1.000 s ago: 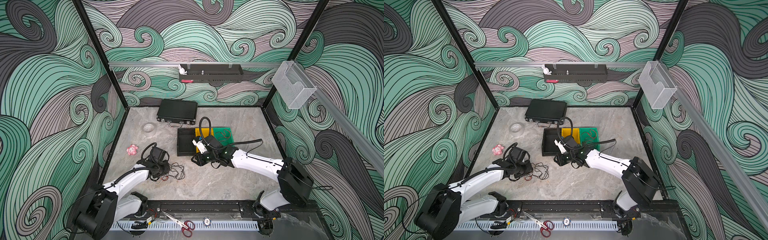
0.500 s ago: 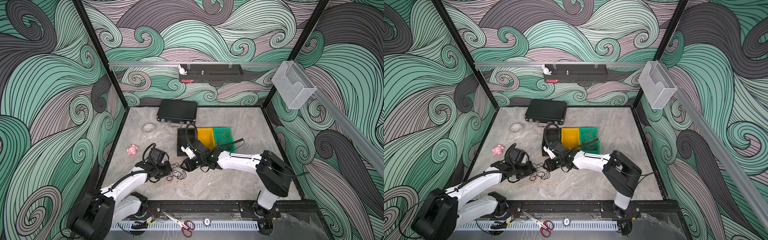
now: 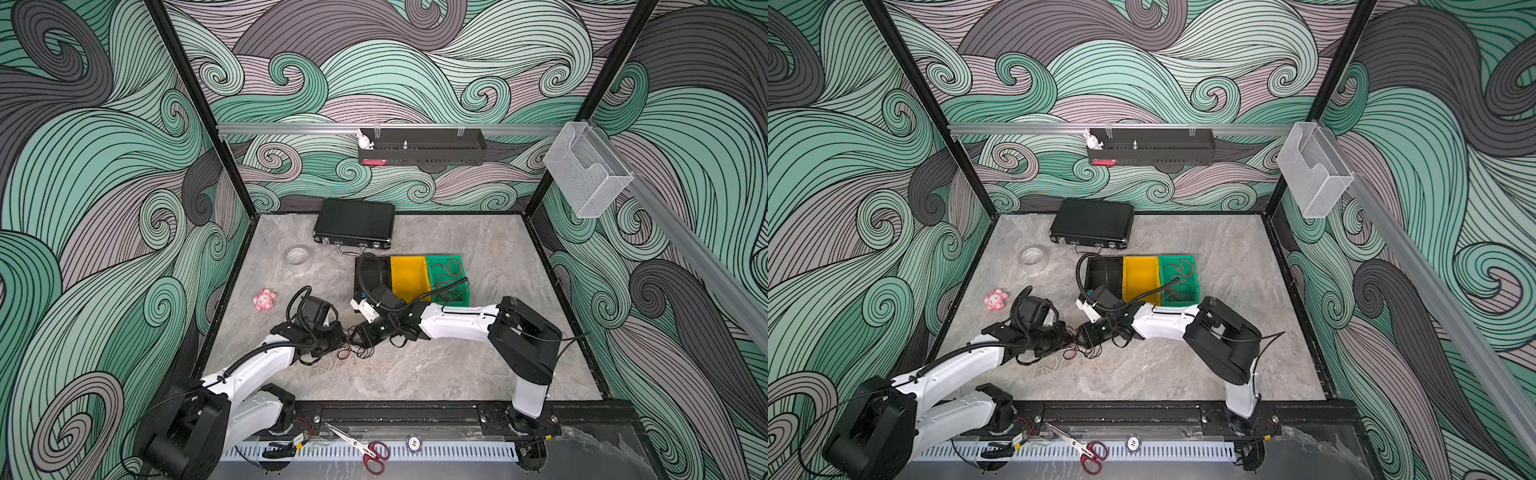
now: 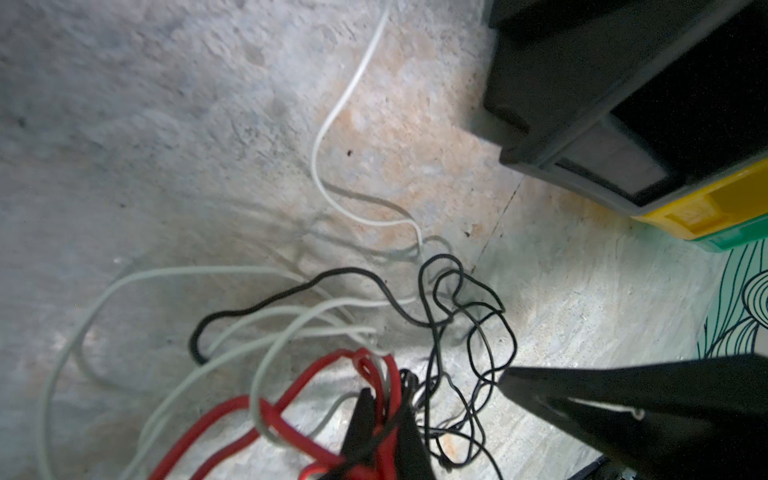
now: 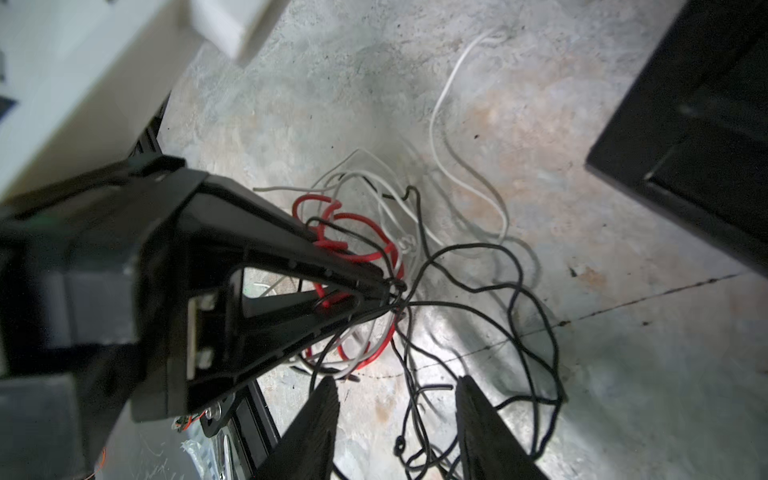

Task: Untangle the cables
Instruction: 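Reach the right gripper toward the black wires beside the left gripper, then grasp a black wire with the right gripper while the left pins the tangle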

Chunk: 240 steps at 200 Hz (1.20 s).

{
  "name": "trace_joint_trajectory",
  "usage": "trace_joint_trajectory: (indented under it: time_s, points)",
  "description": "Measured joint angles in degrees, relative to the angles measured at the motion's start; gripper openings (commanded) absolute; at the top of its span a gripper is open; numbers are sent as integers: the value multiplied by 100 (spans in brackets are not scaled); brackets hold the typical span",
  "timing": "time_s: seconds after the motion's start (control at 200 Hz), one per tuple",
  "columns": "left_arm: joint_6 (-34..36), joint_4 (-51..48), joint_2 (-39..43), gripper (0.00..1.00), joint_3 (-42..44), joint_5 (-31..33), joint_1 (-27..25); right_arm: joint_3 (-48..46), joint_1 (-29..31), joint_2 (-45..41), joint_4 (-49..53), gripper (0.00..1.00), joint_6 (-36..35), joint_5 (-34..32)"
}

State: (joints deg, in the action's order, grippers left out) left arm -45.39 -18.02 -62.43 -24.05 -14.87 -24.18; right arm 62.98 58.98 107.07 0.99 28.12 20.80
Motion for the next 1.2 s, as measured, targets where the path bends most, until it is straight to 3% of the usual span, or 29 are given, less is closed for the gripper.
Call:
trace_joint_trajectory:
  time_s: [0.42,0.756,0.831,1.036,1.201]
  points:
    - [0,79,-42,7,31,0,0,-109,94,-612,153,47,-149,-175]
    - [-2,94,-37,8,31,0,0,-7,295,-144,280,41,-321,-315]
    - [-2,94,-33,9,31,0,0,7,293,-48,293,37,-350,-352]
    - [-7,94,-33,11,31,2,0,11,293,-20,358,12,-382,-566]
    - [-11,70,-2,11,31,24,0,-31,278,-138,535,1,-402,-931]
